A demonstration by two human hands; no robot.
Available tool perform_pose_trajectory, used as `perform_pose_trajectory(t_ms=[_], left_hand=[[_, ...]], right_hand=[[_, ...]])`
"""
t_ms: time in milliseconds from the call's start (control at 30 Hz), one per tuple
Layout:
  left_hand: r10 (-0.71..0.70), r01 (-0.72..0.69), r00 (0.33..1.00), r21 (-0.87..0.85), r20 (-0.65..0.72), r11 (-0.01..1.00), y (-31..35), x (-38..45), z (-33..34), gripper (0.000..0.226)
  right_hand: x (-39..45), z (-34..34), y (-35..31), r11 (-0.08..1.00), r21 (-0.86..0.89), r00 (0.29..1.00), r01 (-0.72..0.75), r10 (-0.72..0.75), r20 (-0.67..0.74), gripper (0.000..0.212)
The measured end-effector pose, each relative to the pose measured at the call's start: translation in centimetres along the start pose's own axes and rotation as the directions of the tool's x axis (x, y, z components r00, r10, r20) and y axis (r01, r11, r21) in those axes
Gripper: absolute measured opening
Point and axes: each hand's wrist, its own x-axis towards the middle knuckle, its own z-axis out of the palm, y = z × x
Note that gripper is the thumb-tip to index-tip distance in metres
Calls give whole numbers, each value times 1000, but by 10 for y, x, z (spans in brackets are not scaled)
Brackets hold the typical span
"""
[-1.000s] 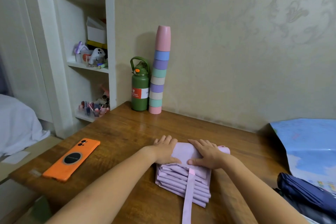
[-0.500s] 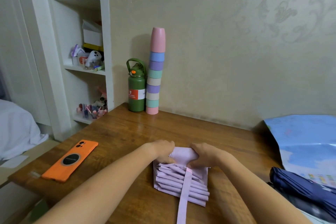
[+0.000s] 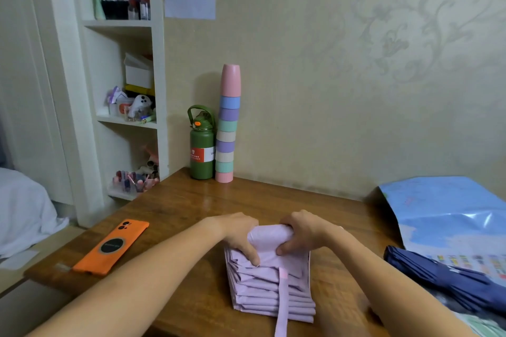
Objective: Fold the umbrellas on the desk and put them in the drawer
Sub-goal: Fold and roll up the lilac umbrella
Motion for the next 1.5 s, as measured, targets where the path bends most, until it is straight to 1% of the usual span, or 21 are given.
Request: perform_pose_trajectory(t_ms=[100,233,267,333,367,467,567,633,733,800,867,933,1033,1100,1167,1233,1300,1333,1400,1433,1500], left_hand=[[1,0,1000,-43,20,999,2,-7,-10,74],[-5,6,1000,-101,11,995,6,-15,-17,61],[-9,9,1000,-117,1,993,6,-17,-17,57],[-19,19,1000,-163,-1,986,6,-22,-17,53],[-22,22,1000,-193,3,981,6,-24,-17,53],[-15,25,999,-252,38,967,8,-28,-13,55],[-17,41,995,-257,97,966,14,-33,-14,70],[-7,28,995,-219,98,975,17,-36,-17,71],[-31,31,999,-5,-25,1000,22,-40,-19,68],[-42,73,985,184,-169,980,28,-41,-13,62],[-19,124,948,317,-317,940,34,-38,-1,57],[-17,175,912,350,-410,920,37,-32,13,55],[-82,219,895,272,-439,937,36,-28,20,46],[-112,213,909,216,-402,953,36,-29,14,34],[-122,204,930,211,-346,956,35,-27,5,24],[-148,187,953,129,-266,974,29,-24,-4,21],[-129,123,979,-44,-160,991,19,-23,-13,22],[-104,92,989,-119,-104,989,15,-24,-17,23],[-67,65,998,-206,-3,976,10,-29,-22,25],[-56,63,998,-219,36,974,10,-30,-22,26],[-46,63,995,-208,84,976,11,-30,-21,29]], right_hand=[[-10,-16,-5,999,47,999,8,-10,46,39],[-17,-23,-16,1000,27,998,10,-11,54,36],[-19,-22,-20,1000,-15,999,14,-13,38,41],[-23,-18,-27,986,-166,1000,13,-15,-15,61],[-25,-16,-30,974,-224,999,10,-21,-48,65],[-27,-14,-32,960,-279,994,-23,-8,-106,59],[-27,-17,-33,967,-252,999,-30,22,-36,50],[-27,-19,-33,975,-220,999,-40,39,-7,46],[-26,-22,-32,983,-169,997,-78,81,15,42],[-27,-26,-32,985,-137,993,-106,113,43,41],[-29,-31,-31,986,-99,988,-133,139,63,41],[-31,-37,-31,986,-63,982,-155,161,101,42],[-31,-39,-30,984,-32,971,-172,175,161,46],[-28,-37,-30,982,-15,965,-186,185,184,44],[-24,-35,-31,984,-51,973,-169,175,148,44],[-22,-33,-34,981,-144,991,-131,134,13,57],[-22,-26,-33,961,-254,986,-111,74,-151,67],[-22,-22,-31,953,-286,975,-104,40,-220,67],[-21,-14,-27,948,-305,957,-91,-2,-291,52],[-22,-13,-26,948,-304,958,-93,2,-286,43],[-22,-12,-25,951,-293,975,-103,38,-220,33]])
